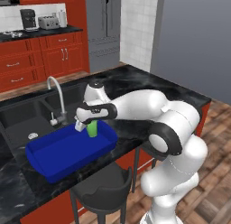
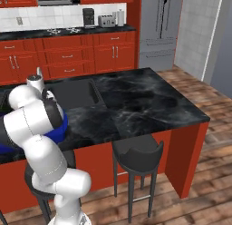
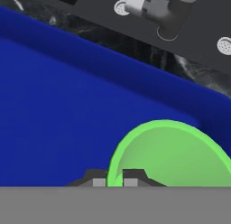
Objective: There is a tray on the dining counter. Grab the cup, mug, and pitcher and place them on the tray. The pitcher may be placed next to the tray if it cannot fit the tray.
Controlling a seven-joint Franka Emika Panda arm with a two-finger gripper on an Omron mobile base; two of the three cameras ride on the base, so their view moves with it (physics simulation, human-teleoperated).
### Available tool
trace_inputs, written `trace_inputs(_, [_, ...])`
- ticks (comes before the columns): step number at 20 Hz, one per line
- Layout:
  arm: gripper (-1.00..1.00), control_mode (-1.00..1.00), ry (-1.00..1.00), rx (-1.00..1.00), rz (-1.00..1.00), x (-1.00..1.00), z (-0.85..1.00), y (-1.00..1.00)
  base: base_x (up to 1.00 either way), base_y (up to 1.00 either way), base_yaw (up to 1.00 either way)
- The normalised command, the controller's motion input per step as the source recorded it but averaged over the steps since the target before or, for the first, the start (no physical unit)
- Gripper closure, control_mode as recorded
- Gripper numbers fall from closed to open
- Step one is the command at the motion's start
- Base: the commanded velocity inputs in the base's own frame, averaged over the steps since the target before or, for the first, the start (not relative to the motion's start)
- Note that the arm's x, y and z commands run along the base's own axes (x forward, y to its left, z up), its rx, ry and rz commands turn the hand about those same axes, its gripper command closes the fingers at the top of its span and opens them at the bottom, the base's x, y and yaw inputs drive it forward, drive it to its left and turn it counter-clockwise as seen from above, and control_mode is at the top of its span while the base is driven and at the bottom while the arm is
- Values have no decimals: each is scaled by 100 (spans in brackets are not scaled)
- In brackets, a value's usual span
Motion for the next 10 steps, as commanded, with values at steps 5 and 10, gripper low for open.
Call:
trace_inputs(5, [100,-100,0,4,0,25,-19,0,0,0,0])
trace_inputs(10, [100,-100,0,3,0,3,-31,0,0,0,0])
